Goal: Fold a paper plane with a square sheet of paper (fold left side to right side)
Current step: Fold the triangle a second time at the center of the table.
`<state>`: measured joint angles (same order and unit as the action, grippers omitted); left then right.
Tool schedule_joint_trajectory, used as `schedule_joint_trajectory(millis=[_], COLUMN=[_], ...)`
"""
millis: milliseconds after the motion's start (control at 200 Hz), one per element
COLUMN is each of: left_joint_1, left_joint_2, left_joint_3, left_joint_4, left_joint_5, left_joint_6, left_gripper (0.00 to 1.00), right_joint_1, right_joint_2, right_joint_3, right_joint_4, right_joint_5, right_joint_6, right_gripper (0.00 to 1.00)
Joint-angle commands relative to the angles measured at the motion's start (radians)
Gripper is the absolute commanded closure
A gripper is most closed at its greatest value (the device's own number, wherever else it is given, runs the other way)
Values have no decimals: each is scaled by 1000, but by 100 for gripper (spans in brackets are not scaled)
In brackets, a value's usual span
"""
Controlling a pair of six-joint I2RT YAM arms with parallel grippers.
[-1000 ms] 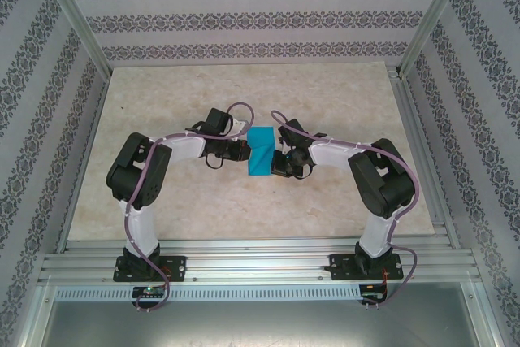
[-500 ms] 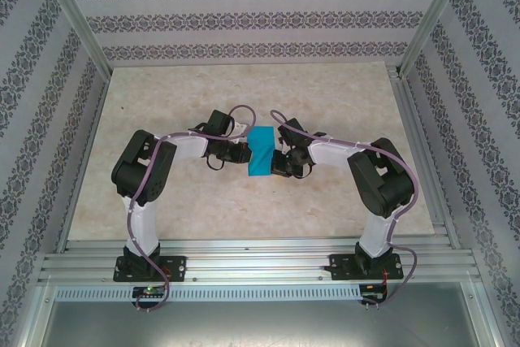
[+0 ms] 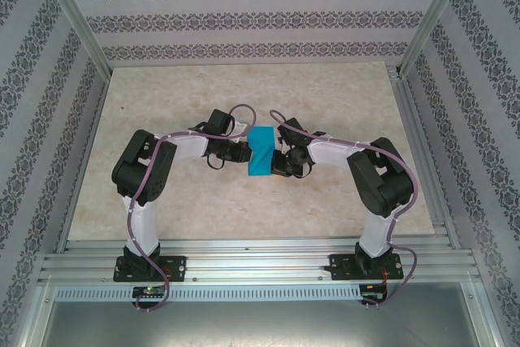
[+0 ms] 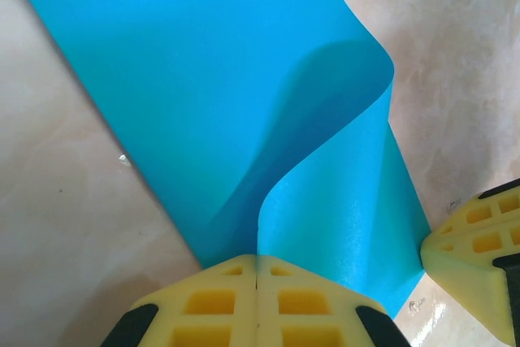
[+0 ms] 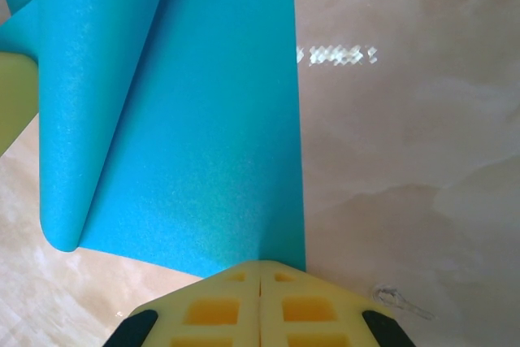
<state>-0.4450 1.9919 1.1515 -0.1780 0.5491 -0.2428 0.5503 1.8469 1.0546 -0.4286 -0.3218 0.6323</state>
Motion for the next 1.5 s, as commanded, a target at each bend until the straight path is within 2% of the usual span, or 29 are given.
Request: schedule_joint_trajectory(millis=[0, 1314, 1499], left_joint_1=[15, 19, 19], left_joint_2=[3, 25, 27], left_joint_3=[30, 20, 4], left_joint_4=[-20, -27, -15], left_joint_5=[-11, -41, -30], left_joint_6=[22, 33, 33], left_gripper=[94, 95, 95], right_joint_1=[23, 22, 8], right_joint_2=[43, 38, -43], right_joint_3=[8, 27, 67], right_joint_4=[-42, -52, -64], right_joint_5=[25, 15, 4], right_joint_6=[-20, -28, -33], right_gripper=[94, 93, 82])
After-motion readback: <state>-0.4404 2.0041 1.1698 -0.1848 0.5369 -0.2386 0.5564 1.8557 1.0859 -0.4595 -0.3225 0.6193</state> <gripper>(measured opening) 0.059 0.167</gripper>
